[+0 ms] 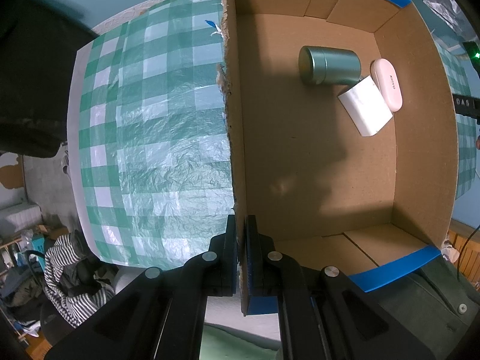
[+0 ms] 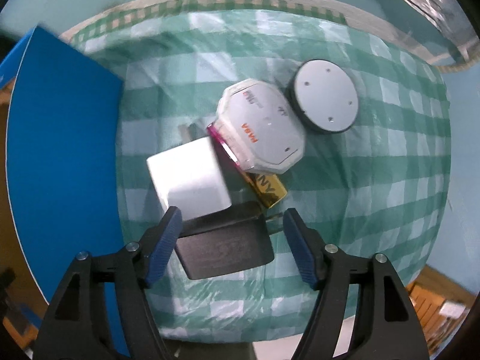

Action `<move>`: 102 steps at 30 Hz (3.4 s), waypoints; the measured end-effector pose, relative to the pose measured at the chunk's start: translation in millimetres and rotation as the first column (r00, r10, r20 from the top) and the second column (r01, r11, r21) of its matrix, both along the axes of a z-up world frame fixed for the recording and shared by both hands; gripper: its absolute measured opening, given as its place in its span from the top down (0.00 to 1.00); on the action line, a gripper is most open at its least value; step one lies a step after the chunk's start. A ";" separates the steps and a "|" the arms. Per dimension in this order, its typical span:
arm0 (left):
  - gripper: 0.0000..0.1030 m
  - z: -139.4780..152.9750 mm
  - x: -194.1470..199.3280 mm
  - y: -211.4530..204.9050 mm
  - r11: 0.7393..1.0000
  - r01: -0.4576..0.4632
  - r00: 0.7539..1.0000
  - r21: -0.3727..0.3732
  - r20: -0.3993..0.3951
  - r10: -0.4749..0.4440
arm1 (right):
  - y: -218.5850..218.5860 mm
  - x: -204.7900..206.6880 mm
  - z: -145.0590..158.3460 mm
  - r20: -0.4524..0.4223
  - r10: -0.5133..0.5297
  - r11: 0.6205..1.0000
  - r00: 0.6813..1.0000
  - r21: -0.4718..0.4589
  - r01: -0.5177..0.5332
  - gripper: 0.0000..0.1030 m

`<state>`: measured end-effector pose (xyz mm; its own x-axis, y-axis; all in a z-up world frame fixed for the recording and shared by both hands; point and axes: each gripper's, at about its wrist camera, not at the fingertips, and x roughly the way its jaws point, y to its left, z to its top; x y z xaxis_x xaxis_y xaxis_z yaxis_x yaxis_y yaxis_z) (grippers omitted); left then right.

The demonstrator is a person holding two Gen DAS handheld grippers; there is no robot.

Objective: Organize rigid objects
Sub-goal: 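Move the right gripper back and grasp the black charger, then carry the black charger into the box with the right gripper and release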

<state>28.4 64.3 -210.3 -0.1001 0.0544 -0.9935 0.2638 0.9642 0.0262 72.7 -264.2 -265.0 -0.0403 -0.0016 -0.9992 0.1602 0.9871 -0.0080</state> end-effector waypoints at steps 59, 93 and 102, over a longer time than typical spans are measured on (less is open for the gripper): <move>0.95 -2.6 -0.8 0.8 1.000 0.011 1.000 0.005 -0.004 -0.011 | -2.5 -46.1 60.7 0.130 0.044 0.996 0.991 0.067 -0.053 0.64; 0.95 -1.9 -1.1 0.4 1.000 0.010 1.000 0.004 -0.003 -0.010 | 121.4 -25.8 124.3 0.211 0.371 0.913 0.905 0.098 -0.397 0.64; 0.95 -1.7 -1.2 0.1 1.000 0.009 1.000 0.004 -0.003 -0.009 | 148.2 -30.3 93.5 0.137 0.453 0.880 0.881 0.090 -0.466 0.64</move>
